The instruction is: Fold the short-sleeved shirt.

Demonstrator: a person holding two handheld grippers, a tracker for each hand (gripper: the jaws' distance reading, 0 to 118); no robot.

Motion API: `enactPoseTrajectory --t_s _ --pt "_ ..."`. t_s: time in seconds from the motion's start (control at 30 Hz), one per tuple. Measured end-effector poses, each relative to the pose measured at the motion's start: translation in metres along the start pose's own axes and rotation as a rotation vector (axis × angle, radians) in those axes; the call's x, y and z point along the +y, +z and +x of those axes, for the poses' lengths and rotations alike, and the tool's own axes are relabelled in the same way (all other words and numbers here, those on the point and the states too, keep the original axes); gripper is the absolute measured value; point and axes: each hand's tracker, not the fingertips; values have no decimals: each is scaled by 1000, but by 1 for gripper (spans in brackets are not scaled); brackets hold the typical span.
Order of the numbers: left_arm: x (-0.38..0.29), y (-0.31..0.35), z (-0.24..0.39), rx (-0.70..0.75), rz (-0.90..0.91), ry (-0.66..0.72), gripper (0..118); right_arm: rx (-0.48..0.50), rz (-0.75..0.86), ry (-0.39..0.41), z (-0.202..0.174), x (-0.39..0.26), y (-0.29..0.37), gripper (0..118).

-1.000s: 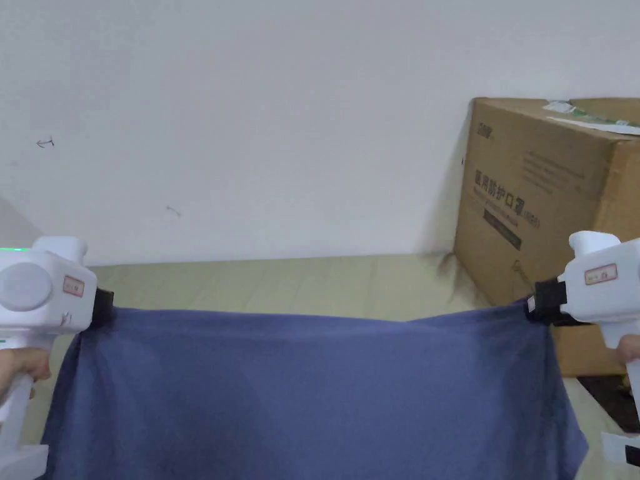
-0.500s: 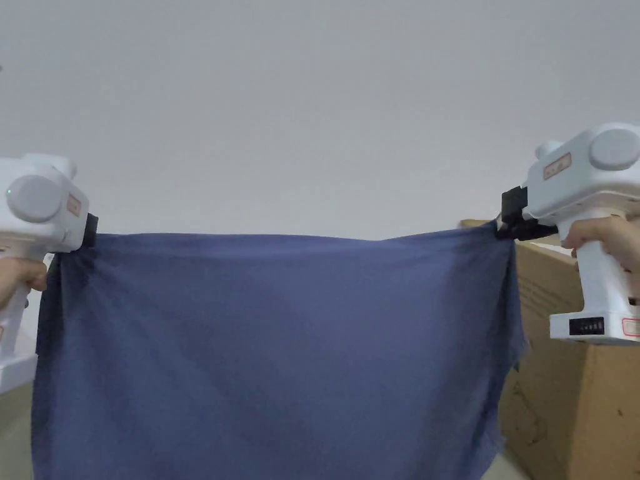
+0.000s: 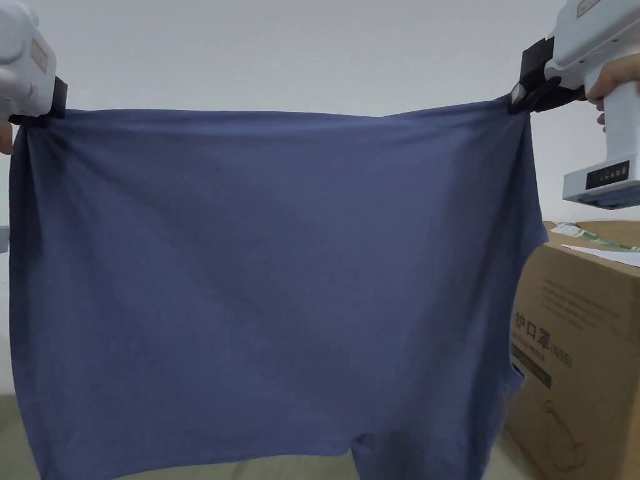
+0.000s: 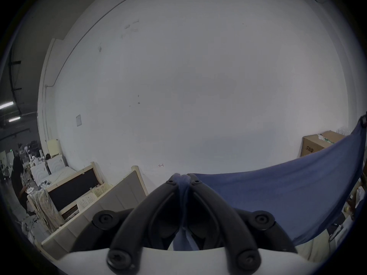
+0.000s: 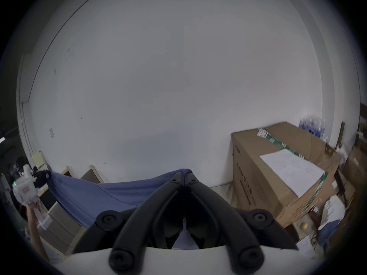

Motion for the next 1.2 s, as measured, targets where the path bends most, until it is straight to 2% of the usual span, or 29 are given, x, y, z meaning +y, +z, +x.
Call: enactPoseTrajectory --t_s 0.03,0.2,0.27,0.33,0.43,0.5,0.53,0.6,0.67,0.73,0.8,0.9,1.0,1.07,1.13,1.2 --pt "-1 -1 -1 8 8 11 4 -25 4 7 -2 2 -3 0" --pt "-21 -8 3 -4 -1 28 4 -11 8 -24 -4 -18 -19 0" --pt "-40 -21 3 -5 -40 23 4 -37 -49 30 -8 -36 -31 0" --pt "-67 -27 5 -14 -77 33 4 -50 -84 53 -7 -57 -45 0" --pt "-112 -37 9 -34 -130 -15 4 -32 -156 -8 -8 -100 -58 0" --pt "-150 -54 8 -19 -124 -22 4 -28 -199 -1 -2 -131 -73 0" --pt "-171 -58 9 -28 -178 -49 4 -33 -236 17 1 -151 -81 0" --pt "-219 -68 12 -62 -232 -5 4 -50 -314 24 6 -194 -98 0" --pt "-275 -77 19 -79 -304 3 4 -66 -381 6 16 -247 -114 0" --pt "-328 -77 28 -92 -404 -4 4 -39 -463 0 26 -304 -124 0" --pt "-382 -74 31 -117 -478 11 4 -76 -552 15 34 -363 -128 0" --pt "-460 -51 36 -132 -615 24 4 -66 -635 -13 42 -442 -113 0" --pt "-525 -36 31 -113 -729 97 4 -92 -711 -140 57 -518 -93 0" --pt "-552 -18 25 -112 -768 108 4 -75 -786 -140 70 -555 -82 0" --pt "-563 7 22 -98 -781 95 4 -91 -780 -133 72 -575 -59 0" --pt "-569 30 14 -120 -799 100 4 -73 -771 -192 81 -588 -34 0"
